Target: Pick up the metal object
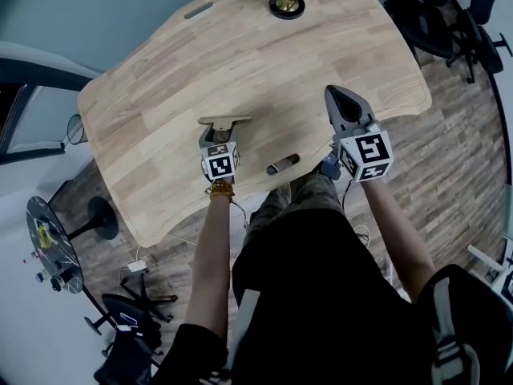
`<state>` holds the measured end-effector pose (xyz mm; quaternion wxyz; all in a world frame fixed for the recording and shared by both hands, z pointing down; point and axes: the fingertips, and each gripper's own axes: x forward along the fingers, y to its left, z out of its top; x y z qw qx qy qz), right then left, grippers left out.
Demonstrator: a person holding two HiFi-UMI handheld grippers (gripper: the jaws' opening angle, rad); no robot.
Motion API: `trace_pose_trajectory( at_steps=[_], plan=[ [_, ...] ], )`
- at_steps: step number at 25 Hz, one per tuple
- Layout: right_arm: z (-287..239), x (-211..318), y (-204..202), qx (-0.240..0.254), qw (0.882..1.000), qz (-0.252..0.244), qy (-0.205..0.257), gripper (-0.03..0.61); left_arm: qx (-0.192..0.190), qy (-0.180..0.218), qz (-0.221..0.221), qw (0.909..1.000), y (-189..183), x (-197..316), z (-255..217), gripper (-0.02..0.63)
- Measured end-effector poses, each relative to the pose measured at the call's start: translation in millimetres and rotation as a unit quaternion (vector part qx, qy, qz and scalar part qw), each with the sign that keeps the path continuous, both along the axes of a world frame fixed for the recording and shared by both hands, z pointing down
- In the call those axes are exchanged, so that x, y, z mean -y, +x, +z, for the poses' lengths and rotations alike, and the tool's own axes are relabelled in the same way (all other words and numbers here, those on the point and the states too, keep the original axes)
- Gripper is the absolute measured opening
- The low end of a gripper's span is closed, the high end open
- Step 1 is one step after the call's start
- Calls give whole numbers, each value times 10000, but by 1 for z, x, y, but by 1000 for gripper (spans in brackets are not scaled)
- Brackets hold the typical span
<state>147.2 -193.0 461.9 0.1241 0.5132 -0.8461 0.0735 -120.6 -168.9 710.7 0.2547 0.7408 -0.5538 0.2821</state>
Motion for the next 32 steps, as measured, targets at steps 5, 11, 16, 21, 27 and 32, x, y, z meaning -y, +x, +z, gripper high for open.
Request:
trace_pose_trajectory(
  at_steps=[5, 11, 16, 21, 27, 32],
  plan=[
    [-1, 1, -4, 36, 10000, -28, 31, 5, -82, 205, -3, 9998, 0, 2, -14, 291],
    [-5, 0, -5, 38, 10000, -22, 64, 5, -153, 582, 43, 9982, 3, 5, -45, 290],
    [-6, 1, -8, 61, 9999, -19, 98, 5, -177, 997, 135, 9948, 7, 13, -79, 289],
    [-8, -3, -10, 53, 9999, -52, 142, 5, -129, 1464, 245, 9888, 12, 16, -122, 288],
    [-13, -7, -8, 5, 9998, -96, 200, 5, -18, 1924, 392, 9805, 14, 9, -172, 288],
    [-22, -10, -7, 32, 9995, -88, 289, 5, 33, 2216, 421, 9742, 16, -3, -204, 288]
  ],
)
